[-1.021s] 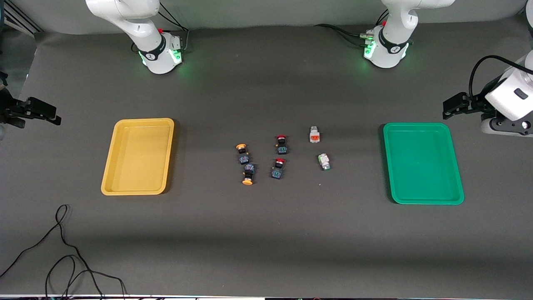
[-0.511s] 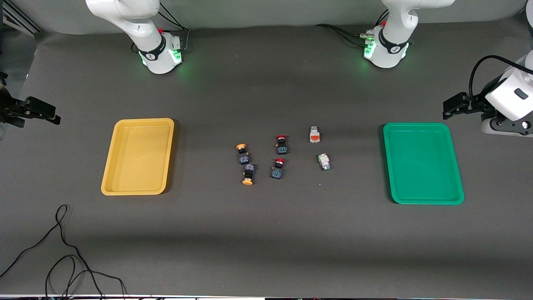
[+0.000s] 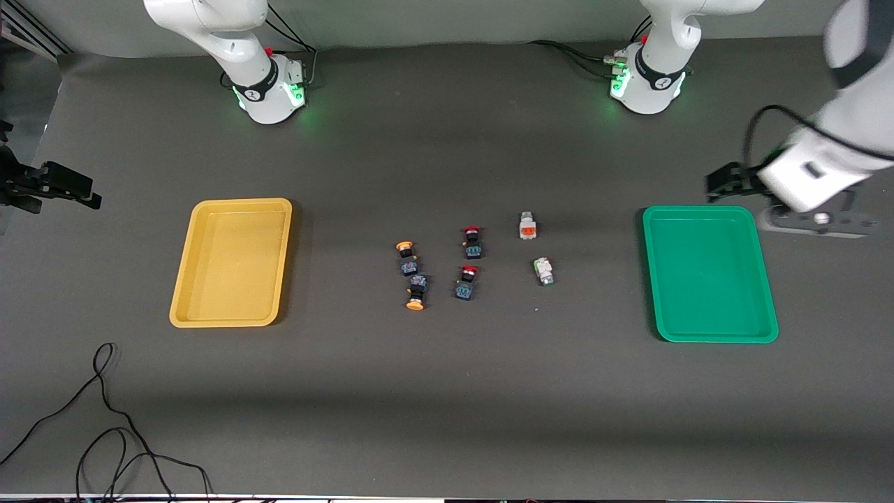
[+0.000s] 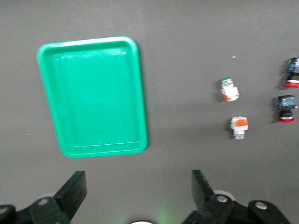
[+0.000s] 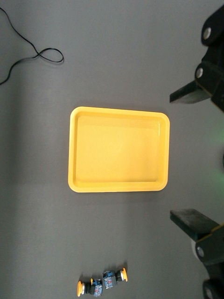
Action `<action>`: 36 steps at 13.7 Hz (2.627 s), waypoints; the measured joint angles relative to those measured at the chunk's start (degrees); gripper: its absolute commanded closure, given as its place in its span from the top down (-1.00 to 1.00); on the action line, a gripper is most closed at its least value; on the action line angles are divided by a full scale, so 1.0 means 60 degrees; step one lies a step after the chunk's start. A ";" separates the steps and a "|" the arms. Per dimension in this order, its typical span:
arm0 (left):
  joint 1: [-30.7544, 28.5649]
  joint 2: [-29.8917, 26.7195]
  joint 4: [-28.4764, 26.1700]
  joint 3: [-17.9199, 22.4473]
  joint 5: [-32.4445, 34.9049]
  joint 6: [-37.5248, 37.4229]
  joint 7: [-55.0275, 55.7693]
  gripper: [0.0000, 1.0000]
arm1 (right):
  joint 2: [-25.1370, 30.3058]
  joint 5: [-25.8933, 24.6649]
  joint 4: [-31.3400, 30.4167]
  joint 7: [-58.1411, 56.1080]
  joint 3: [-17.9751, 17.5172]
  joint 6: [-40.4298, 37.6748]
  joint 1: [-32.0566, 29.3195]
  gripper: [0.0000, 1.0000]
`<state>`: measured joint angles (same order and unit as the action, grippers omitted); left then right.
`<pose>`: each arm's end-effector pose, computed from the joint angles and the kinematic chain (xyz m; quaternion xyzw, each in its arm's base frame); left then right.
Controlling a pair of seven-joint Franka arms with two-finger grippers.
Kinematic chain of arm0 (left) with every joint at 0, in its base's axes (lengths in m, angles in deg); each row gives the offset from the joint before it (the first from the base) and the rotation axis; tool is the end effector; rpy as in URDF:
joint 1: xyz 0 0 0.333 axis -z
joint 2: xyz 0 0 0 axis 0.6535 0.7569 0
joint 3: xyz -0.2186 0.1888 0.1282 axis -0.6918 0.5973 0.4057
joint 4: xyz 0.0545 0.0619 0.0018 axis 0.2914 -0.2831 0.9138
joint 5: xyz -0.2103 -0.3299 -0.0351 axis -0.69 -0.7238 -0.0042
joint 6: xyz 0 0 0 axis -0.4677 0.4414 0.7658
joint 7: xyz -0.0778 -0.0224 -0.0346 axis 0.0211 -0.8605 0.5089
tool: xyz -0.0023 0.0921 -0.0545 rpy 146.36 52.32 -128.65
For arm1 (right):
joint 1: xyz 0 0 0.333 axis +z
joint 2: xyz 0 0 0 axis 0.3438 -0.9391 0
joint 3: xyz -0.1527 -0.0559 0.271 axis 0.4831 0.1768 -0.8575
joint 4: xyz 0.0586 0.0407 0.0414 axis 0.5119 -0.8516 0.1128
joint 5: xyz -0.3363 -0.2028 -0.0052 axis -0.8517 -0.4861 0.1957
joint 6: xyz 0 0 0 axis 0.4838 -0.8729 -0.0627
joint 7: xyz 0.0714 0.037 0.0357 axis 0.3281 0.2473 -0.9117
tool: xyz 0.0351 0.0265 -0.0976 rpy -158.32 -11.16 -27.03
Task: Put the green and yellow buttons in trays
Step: 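Move the left gripper over the first white button, then grasp the white button with the left gripper while the right gripper reaches the yellow buttons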
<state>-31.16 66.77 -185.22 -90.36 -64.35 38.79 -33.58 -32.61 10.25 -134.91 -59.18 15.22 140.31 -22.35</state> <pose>0.5419 -0.1096 0.5566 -0.9971 0.0458 0.0603 0.0059 0.5538 -0.0461 0.6296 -0.9997 -0.0109 0.0230 0.0013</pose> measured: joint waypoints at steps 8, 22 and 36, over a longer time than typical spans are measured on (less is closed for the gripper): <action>0.2492 -0.0026 -0.1103 -0.1440 -0.0038 0.1364 0.3707 0.99 | -0.0173 0.0008 0.0287 0.0220 -0.0005 0.0000 -0.0004 1.00; 0.3424 0.1370 -0.5258 -0.1460 -0.0051 0.7725 0.4732 0.99 | -0.0388 0.0046 0.0291 0.0283 -0.0076 -0.0482 0.0056 1.00; 0.3342 0.3937 -0.4988 -0.1325 -0.0045 1.0116 0.4971 -0.42 | -0.2327 0.0319 -0.1569 0.2284 -0.0188 0.3206 0.1969 1.00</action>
<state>-11.11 90.39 -215.15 -98.31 -64.62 99.49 -3.76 -46.57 12.16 -144.33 -45.48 14.10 159.55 -10.54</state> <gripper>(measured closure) 0.590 0.000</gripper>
